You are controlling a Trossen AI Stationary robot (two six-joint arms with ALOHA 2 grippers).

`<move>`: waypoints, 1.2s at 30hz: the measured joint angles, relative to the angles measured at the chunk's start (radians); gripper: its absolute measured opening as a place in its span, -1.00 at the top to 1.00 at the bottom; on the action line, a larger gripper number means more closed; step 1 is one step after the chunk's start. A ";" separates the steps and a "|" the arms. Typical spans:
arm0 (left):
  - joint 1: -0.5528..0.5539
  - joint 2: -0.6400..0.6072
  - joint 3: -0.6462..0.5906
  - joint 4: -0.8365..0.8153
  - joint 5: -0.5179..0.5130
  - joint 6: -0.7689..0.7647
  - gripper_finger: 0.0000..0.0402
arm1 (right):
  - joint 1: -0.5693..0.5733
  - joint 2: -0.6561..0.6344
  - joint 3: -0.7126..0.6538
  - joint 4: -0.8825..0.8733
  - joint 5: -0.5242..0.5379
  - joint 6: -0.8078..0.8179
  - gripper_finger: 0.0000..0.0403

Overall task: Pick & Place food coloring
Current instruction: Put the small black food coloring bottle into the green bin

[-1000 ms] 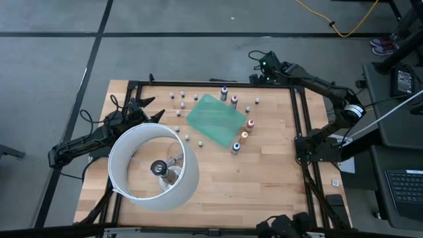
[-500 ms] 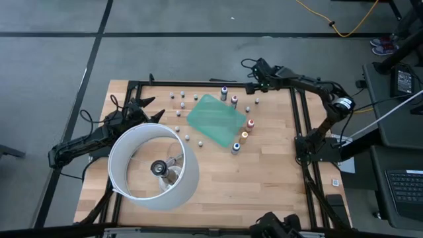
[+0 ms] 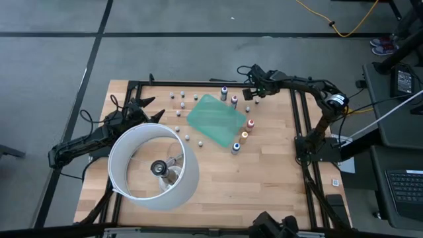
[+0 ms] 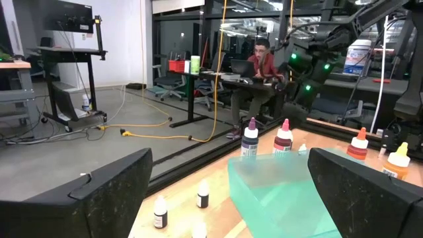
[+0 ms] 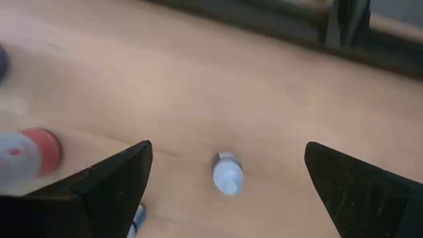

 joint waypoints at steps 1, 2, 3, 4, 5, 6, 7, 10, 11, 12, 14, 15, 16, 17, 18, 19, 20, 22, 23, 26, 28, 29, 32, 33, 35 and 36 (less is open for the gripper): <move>0.000 0.000 0.000 0.000 0.000 0.000 -0.99 | 0.000 0.000 -0.013 0.006 -0.005 0.004 -0.97; 0.000 0.000 0.000 0.000 0.000 0.000 -0.99 | 0.000 0.000 -0.028 0.017 -0.006 0.006 -0.97; 0.000 0.000 0.000 0.000 0.000 0.000 -0.99 | 0.000 0.000 -0.043 0.023 -0.005 0.007 -0.97; 0.000 0.000 0.000 0.000 0.000 0.000 -0.99 | 0.000 0.000 -0.057 0.025 -0.005 0.006 -0.97; 0.000 0.000 0.000 0.000 0.000 0.000 -0.99 | 0.000 0.000 -0.068 0.030 -0.005 0.004 -0.97; 0.000 0.000 0.000 0.000 0.000 0.000 -0.99 | 0.000 0.000 -0.074 0.037 -0.005 0.003 -0.97; 0.000 0.000 0.000 0.000 0.000 0.000 -0.99 | 0.000 0.000 -0.077 0.049 -0.005 0.000 -0.97; 0.000 0.000 0.000 0.000 0.000 0.000 -0.99 | 0.003 0.000 -0.083 0.078 -0.005 -0.018 -0.97; 0.000 0.000 0.000 0.000 0.000 0.000 -0.99 | 0.003 0.000 -0.083 0.090 -0.005 -0.022 -0.97; 0.000 0.000 0.000 0.000 0.000 0.000 -0.99 | 0.003 0.000 -0.083 0.100 -0.005 -0.022 -0.97; 0.000 0.000 0.000 0.000 0.000 0.000 -0.99 | 0.004 0.000 -0.083 0.101 -0.010 -0.021 -0.97; 0.000 0.000 0.000 0.000 0.000 0.000 -0.99 | 0.004 0.000 -0.083 0.102 -0.012 -0.021 -0.97; 0.000 0.000 0.000 0.000 0.000 0.000 -0.99 | 0.004 0.000 -0.083 0.102 -0.012 -0.022 -0.97; 0.000 0.000 0.000 0.000 0.000 0.000 -0.99 | 0.005 0.000 -0.083 0.102 -0.012 -0.022 -0.97; 0.000 0.000 0.000 0.000 0.000 0.000 -0.99 | 0.007 0.000 -0.083 0.102 -0.012 -0.022 -0.97; 0.000 0.000 0.000 0.000 0.000 0.000 -0.99 | 0.007 0.000 -0.083 0.102 -0.012 -0.022 -0.97; 0.000 0.000 0.000 0.000 0.000 0.000 -0.99 | 0.007 0.000 -0.083 0.103 -0.013 -0.022 -0.96; 0.000 0.000 0.000 0.000 0.000 0.000 -0.99 | 0.007 0.000 -0.083 0.103 -0.022 -0.020 -0.94; 0.000 0.000 0.000 0.000 0.000 0.000 -0.99 | 0.007 0.000 -0.083 0.103 -0.027 -0.017 -0.91; 0.000 0.000 0.000 0.000 0.000 0.000 -0.99 | 0.007 0.000 -0.083 0.100 -0.031 -0.002 -0.80; 0.000 0.000 0.000 0.000 0.000 0.000 -0.99 | 0.008 0.000 -0.083 0.096 -0.031 0.001 -0.72; 0.000 0.000 0.000 0.000 0.000 0.000 -0.99 | 0.008 0.000 -0.083 0.093 -0.031 0.001 -0.68; 0.000 0.000 0.000 0.000 0.000 0.000 -0.99 | 0.007 0.000 -0.084 0.085 -0.031 0.001 -0.58; 0.000 0.000 0.000 0.000 0.000 0.000 -0.99 | 0.007 0.000 -0.085 0.085 -0.031 0.001 -0.54; 0.000 0.000 0.000 0.000 0.000 0.000 -0.99 | 0.007 0.000 -0.087 0.083 -0.031 0.001 -0.48; 0.000 0.000 0.000 0.000 0.000 0.000 -0.99 | 0.007 0.000 -0.087 0.084 -0.031 0.000 -0.45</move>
